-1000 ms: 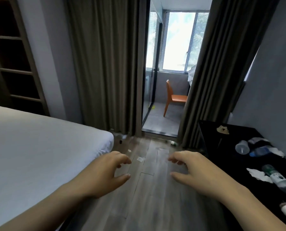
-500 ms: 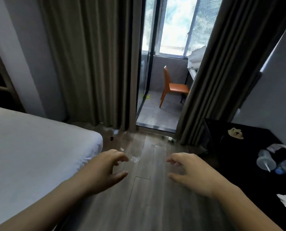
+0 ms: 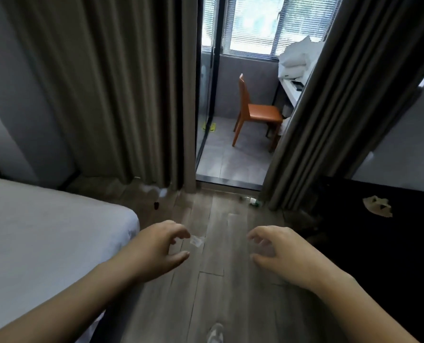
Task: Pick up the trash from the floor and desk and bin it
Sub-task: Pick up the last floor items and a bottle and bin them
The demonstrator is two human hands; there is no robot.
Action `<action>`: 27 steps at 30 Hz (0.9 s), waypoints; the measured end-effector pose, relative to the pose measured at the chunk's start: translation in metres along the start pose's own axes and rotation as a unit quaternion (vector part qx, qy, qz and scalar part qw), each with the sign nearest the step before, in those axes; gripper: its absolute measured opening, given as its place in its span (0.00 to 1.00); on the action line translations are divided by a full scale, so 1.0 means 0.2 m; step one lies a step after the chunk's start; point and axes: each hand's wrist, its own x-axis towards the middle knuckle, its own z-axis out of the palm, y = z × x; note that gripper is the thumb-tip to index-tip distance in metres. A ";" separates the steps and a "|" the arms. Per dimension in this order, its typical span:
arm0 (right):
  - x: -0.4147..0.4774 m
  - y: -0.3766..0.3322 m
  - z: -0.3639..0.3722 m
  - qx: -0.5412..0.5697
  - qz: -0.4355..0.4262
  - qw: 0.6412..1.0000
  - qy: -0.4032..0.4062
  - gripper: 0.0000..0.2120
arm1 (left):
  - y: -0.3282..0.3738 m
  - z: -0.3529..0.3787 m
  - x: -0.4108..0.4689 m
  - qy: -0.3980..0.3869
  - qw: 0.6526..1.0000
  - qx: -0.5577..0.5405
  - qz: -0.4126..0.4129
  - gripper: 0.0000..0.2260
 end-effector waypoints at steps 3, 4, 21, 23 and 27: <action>0.31 0.12 -0.02 -0.001 -0.002 1.000 -0.002 0.20 | -0.12 -0.01 0.28 -0.006 1.000 0.009 -0.014 0.15; 0.42 0.16 -0.04 -0.002 -0.004 1.000 -0.001 0.20 | -0.16 -0.01 0.39 -0.010 1.000 0.012 -0.019 0.15; 1.82 0.69 -0.10 -0.009 0.012 0.994 -0.112 0.20 | -0.76 0.05 1.76 -0.110 0.990 0.016 -0.085 0.16; 1.98 0.72 -0.08 -0.006 0.024 0.992 -0.124 0.20 | -0.87 0.07 1.91 -0.124 0.989 0.016 -0.084 0.16; 2.33 0.78 -0.01 -0.006 0.055 0.988 -0.145 0.20 | -1.14 0.13 2.24 -0.145 0.986 -0.006 -0.083 0.15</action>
